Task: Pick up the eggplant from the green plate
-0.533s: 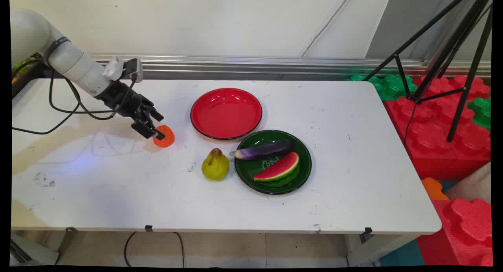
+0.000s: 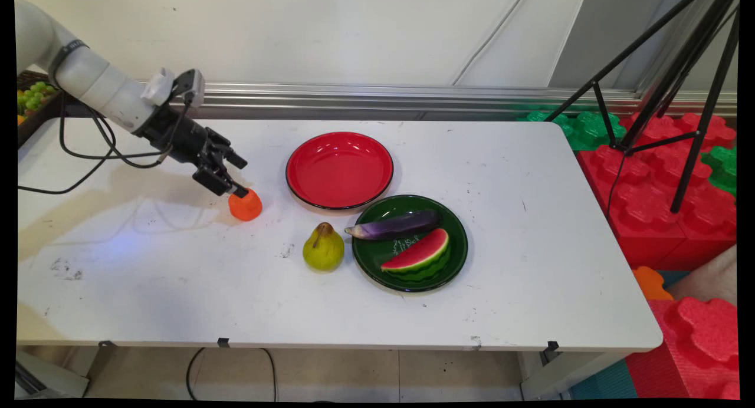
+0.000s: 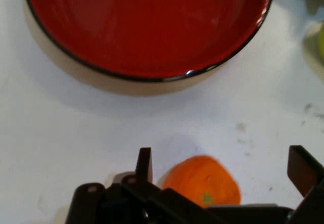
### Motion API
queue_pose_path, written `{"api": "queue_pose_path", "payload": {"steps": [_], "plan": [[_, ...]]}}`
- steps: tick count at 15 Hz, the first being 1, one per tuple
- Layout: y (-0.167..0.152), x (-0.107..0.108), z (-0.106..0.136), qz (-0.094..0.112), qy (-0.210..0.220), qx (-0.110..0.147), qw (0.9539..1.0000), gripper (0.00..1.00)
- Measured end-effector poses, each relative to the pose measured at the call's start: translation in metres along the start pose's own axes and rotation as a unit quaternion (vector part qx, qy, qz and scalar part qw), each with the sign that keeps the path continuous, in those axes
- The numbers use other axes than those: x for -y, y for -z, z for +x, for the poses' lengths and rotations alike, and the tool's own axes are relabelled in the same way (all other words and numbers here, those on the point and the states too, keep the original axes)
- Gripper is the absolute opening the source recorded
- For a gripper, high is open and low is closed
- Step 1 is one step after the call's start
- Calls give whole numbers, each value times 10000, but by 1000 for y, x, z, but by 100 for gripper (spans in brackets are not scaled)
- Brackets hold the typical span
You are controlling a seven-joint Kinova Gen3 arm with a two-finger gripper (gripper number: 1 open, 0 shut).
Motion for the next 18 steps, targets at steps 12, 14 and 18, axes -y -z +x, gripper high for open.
{"api": "queue_pose_path", "payload": {"steps": [12,14,18], "plan": [[9,-38,70,-339,-418,-777,9955,100],[4,-42,81,-378,-437,-829,9949,100],[-13,-54,107,-472,-487,-877,9938,100]]}}
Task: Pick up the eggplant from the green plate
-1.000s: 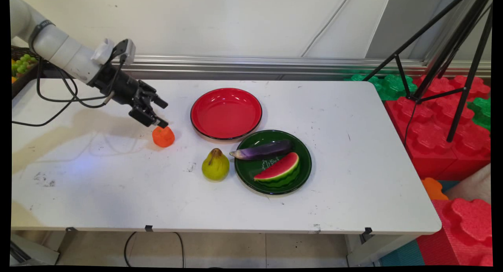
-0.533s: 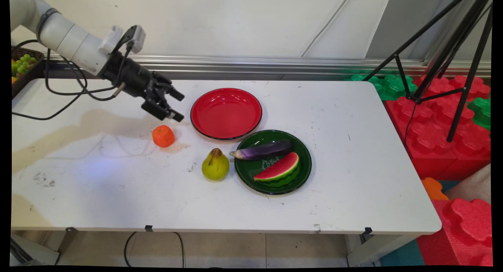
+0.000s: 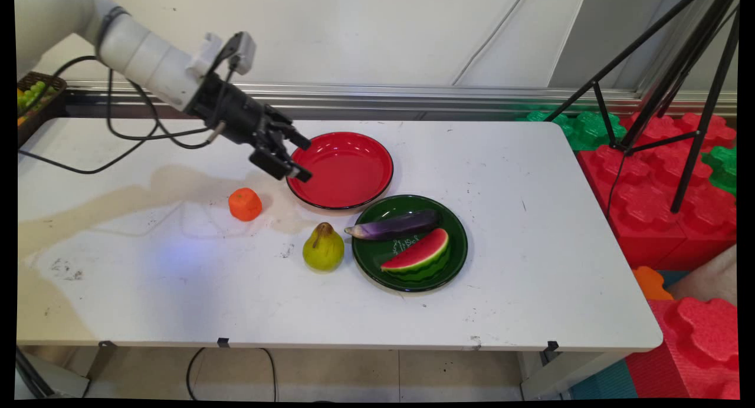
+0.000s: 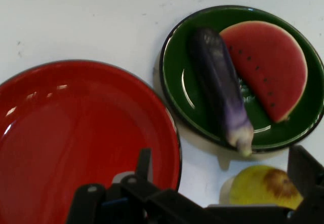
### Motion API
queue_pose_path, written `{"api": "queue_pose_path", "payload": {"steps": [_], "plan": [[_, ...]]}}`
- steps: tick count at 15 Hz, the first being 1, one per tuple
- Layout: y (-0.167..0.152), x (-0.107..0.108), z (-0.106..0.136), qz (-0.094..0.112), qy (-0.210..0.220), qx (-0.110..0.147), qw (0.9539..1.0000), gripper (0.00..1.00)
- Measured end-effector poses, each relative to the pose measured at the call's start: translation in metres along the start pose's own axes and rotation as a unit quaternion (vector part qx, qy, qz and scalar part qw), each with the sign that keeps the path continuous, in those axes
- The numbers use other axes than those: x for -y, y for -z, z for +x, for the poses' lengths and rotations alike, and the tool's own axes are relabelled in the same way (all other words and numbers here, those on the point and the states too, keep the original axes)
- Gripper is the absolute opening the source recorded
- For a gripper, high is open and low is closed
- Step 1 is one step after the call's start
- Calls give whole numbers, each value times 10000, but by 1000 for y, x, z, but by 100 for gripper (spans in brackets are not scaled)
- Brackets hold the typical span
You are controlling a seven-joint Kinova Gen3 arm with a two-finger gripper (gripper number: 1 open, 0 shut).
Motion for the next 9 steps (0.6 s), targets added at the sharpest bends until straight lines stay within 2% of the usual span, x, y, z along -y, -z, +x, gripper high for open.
{"api": "queue_pose_path", "payload": {"steps": [9], "plan": [[-62,-10,33,-182,-39,118,9998,100]]}}
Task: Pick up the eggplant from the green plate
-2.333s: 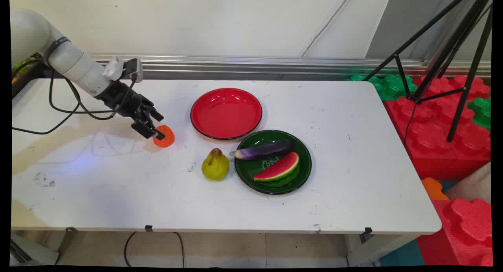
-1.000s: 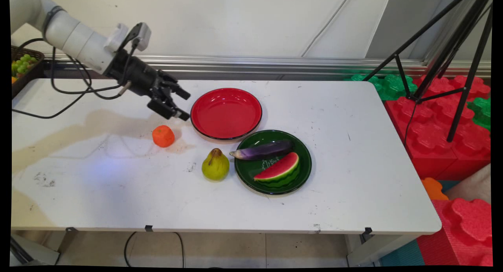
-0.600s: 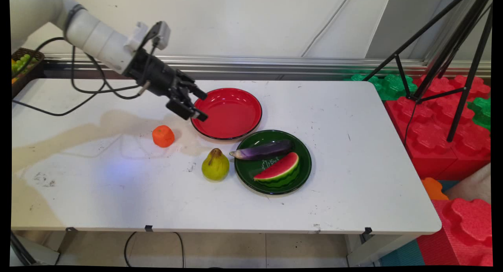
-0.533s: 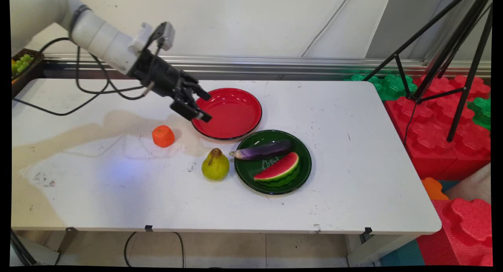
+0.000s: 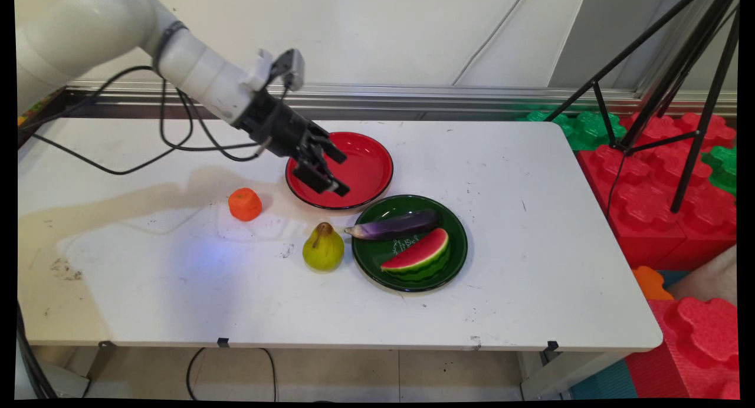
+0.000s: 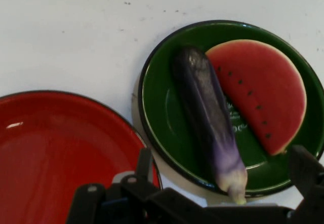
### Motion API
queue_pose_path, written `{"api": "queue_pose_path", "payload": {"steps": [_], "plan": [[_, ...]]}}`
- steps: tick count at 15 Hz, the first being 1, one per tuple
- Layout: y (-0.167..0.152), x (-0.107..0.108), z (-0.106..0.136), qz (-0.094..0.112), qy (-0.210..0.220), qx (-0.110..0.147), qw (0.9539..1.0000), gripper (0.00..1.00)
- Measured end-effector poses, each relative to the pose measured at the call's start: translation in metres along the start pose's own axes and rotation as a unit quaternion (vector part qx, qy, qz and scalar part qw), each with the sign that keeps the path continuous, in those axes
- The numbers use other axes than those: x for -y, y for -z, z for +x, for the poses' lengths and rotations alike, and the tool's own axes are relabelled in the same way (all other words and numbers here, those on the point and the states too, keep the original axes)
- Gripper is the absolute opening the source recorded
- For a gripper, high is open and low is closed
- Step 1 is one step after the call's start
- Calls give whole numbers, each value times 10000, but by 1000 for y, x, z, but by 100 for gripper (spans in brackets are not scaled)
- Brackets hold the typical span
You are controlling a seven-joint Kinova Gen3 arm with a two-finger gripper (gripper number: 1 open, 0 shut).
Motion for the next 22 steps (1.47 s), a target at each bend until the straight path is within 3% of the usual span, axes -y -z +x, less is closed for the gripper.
{"api": "queue_pose_path", "payload": {"steps": [13,22], "plan": [[-93,-4,18,-151,37,468,9988,100],[-132,-13,17,-106,-106,727,9972,100]]}}
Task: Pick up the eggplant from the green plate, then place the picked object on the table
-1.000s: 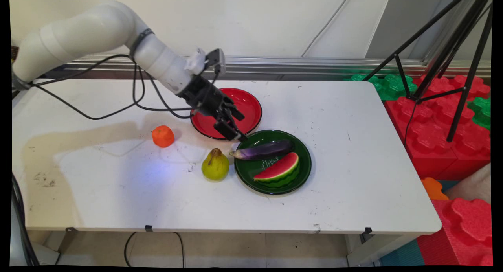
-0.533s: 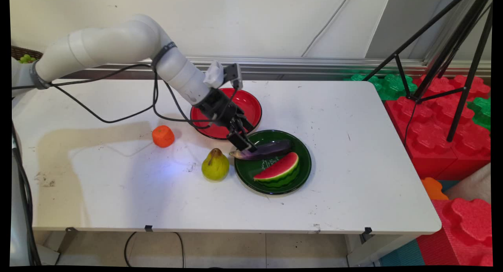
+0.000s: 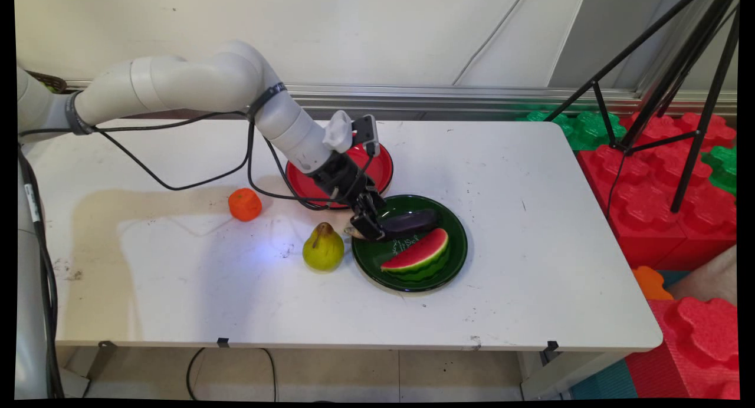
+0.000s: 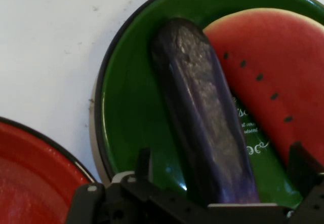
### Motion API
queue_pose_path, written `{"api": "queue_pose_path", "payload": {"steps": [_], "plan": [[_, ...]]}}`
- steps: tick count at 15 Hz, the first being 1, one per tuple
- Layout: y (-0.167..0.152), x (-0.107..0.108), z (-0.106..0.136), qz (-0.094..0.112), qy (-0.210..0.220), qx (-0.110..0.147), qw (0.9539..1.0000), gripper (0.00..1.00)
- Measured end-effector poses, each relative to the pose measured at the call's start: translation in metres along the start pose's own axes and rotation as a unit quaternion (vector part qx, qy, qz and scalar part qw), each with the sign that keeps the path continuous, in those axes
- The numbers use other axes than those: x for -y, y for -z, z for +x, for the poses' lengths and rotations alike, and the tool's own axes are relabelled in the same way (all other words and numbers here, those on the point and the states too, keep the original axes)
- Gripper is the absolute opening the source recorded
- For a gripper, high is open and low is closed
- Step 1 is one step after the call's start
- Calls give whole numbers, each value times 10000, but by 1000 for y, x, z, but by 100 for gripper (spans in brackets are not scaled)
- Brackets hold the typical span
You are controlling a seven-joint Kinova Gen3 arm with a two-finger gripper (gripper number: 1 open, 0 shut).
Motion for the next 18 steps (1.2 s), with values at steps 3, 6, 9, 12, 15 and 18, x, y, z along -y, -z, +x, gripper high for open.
{"api": "queue_pose_path", "payload": {"steps": [3,6,9,12,15,18], "plan": [[-6,-3,1,31,-65,40,10000,100],[-10,-6,2,76,-145,74,9998,100],[-13,-8,3,107,-218,69,9997,0],[-13,-9,4,131,-251,64,9996,0],[-13,-9,5,160,-302,57,9994,0],[-10,-9,6,193,-344,40,9992,0]]}}
